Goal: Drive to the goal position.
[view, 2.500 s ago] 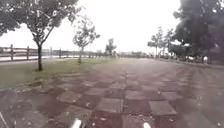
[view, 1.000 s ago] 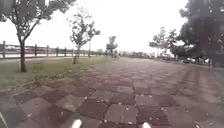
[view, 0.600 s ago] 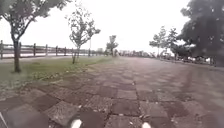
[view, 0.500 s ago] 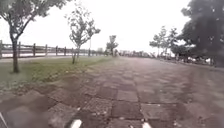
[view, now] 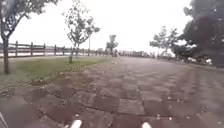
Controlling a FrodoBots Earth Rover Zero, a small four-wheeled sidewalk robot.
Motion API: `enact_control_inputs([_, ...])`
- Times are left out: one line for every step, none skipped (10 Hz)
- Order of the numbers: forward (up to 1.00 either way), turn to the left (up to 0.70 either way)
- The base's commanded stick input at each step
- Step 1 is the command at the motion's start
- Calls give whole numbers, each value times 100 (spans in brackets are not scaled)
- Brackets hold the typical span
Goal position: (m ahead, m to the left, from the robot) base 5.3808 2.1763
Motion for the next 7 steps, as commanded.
enact_control_inputs([70, 0])
enact_control_inputs([70, 0])
enact_control_inputs([70, 0])
enact_control_inputs([70, 0])
enact_control_inputs([70, 0])
enact_control_inputs([70, 0])
enact_control_inputs([70, 0])
